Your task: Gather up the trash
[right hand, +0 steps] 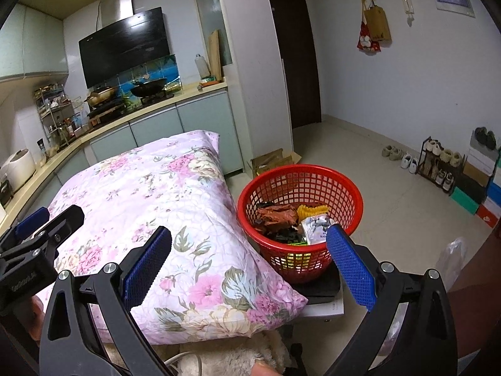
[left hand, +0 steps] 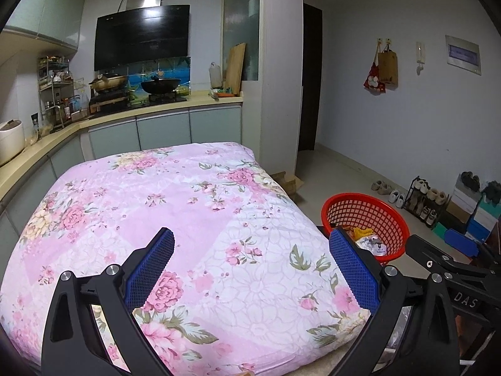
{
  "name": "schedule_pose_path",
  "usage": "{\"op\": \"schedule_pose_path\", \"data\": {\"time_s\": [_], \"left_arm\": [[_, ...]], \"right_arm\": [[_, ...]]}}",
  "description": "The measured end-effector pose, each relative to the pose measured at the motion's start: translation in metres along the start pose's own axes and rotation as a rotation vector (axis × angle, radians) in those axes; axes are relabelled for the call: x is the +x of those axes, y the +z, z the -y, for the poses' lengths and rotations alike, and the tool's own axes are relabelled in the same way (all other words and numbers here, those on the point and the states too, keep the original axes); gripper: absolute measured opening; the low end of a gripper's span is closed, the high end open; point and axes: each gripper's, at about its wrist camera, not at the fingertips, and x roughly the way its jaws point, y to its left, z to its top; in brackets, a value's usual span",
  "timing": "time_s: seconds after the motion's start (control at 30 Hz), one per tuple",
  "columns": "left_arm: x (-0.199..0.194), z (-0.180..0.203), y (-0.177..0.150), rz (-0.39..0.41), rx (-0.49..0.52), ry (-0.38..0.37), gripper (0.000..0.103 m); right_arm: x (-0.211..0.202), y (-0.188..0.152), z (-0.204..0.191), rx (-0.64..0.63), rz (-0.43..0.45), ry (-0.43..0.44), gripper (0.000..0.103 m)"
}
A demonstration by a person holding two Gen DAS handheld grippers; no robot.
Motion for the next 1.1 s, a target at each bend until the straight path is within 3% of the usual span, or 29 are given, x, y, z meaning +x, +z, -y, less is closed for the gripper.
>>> {"op": "schedule_pose_path", "data": {"time_s": [1.1], "left_arm": [[0.012,0.005,-0.008,-0.040,0.004,-0.011,0.096]], "right_arm": [[0.007,-0.004,0.005,-0.005,-0.032,-0.003,0.096]]}}
